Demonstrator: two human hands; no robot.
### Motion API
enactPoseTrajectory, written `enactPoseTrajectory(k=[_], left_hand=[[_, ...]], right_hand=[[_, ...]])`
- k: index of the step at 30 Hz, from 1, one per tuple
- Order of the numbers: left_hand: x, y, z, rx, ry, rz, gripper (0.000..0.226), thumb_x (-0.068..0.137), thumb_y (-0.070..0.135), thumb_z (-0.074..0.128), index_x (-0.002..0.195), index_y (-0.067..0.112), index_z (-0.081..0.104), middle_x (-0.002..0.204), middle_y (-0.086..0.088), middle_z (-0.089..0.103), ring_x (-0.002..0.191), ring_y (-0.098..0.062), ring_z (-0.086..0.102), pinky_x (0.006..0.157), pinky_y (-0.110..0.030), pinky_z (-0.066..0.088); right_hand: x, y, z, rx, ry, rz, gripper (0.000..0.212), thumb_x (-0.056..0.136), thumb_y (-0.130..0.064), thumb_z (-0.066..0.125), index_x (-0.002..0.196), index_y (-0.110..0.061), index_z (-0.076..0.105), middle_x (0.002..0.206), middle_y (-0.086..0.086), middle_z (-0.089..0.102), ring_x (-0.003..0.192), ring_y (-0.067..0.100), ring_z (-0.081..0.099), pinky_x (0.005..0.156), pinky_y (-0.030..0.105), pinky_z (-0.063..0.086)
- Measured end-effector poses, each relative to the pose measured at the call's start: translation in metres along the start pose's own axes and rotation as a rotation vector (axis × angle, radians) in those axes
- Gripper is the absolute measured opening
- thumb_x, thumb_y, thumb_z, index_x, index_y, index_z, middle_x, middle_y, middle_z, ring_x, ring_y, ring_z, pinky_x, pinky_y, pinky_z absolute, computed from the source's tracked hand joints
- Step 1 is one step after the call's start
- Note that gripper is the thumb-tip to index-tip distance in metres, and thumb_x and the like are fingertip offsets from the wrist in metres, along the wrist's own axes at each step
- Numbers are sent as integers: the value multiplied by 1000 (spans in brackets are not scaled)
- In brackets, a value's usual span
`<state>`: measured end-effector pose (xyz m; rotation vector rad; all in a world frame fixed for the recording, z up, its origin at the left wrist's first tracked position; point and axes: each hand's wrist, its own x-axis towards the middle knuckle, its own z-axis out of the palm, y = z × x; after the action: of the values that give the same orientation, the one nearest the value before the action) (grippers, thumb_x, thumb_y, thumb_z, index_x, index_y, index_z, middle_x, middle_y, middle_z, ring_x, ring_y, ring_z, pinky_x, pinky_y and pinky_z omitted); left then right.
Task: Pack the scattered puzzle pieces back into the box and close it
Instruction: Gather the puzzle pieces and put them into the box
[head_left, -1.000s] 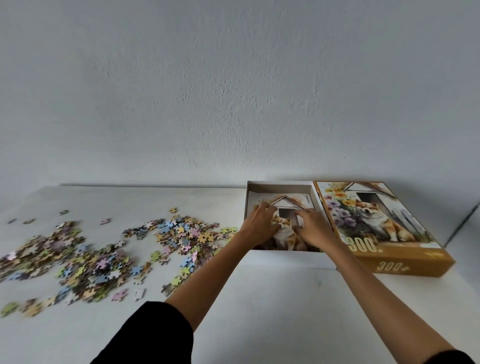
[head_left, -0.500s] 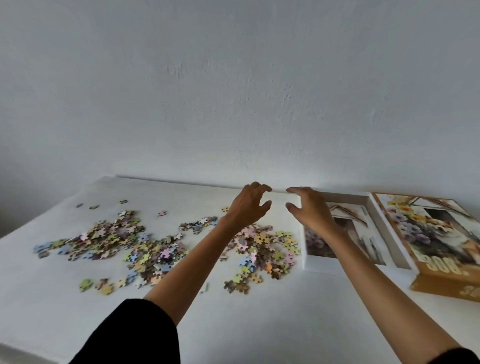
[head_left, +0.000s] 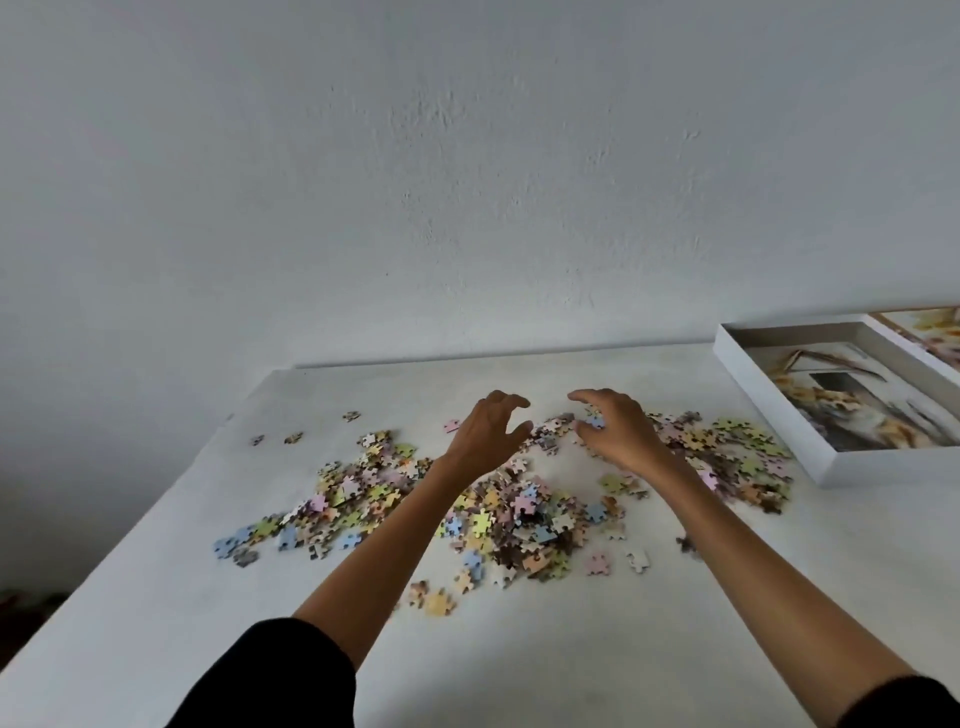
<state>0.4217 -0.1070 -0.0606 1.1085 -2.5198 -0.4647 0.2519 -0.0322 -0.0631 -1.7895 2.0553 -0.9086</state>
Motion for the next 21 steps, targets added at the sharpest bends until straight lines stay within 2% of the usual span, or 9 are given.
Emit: enactPoseTrajectory(k=[3, 6, 10, 12, 15, 19, 21], left_hand=[[-13, -18, 5, -6, -21, 12, 38, 91, 27, 53, 124, 7, 52, 128, -18, 52, 117, -32, 51, 98, -39, 41], [-19, -31, 13, -9, -31, 1, 40, 92, 29, 50, 126, 8, 50, 137, -18, 45, 124, -34, 44, 103, -43, 37], [-15, -40, 26, 4, -20, -3, 43, 95, 32, 43, 133, 14, 43, 147, -15, 33, 134, -32, 32, 111, -45, 27], [-11, -44, 31, 18, -18, 32, 43, 95, 33, 43, 134, 15, 42, 148, -14, 33, 134, -31, 32, 111, -45, 26], [-4, -46, 38, 19, -21, 43, 46, 95, 40, 38, 134, 16, 43, 147, -14, 35, 134, -31, 34, 110, -47, 26], [2, -41, 42, 17, -33, 27, 43, 97, 34, 37, 136, 16, 39, 149, -12, 33, 137, -29, 30, 113, -48, 22], [3, -39, 43, 20, -30, 30, 44, 97, 33, 37, 136, 15, 39, 148, -11, 33, 137, -28, 30, 113, -49, 21]], right_hand=[[-13, -6, 20, 18, 20, 24, 38, 85, -11, 58, 123, -9, 54, 128, 15, 56, 120, 28, 50, 103, 36, 37], [-26, 0, 23, 4, 140, 37, 34, 84, -11, 59, 118, -9, 58, 125, 16, 57, 120, 30, 49, 104, 38, 34], [-42, 37, -6, -59, 276, 117, 35, 85, -25, 58, 115, -7, 60, 120, 18, 60, 115, 33, 52, 100, 44, 40], [-49, 55, -25, -60, 300, 149, 32, 85, -23, 59, 114, -8, 60, 119, 16, 60, 113, 32, 52, 97, 41, 41], [-55, 78, -46, -111, 301, 211, 34, 87, -24, 58, 120, -13, 57, 128, 13, 55, 123, 30, 45, 101, 36, 36], [-58, 104, -55, -241, 175, 393, 51, 90, -47, 43, 135, -23, 39, 149, 8, 31, 140, 26, 22, 113, 44, 20], [-59, 112, -52, -244, 131, 418, 53, 92, -48, 37, 138, -23, 34, 152, 7, 24, 142, 23, 16, 116, 44, 14]])
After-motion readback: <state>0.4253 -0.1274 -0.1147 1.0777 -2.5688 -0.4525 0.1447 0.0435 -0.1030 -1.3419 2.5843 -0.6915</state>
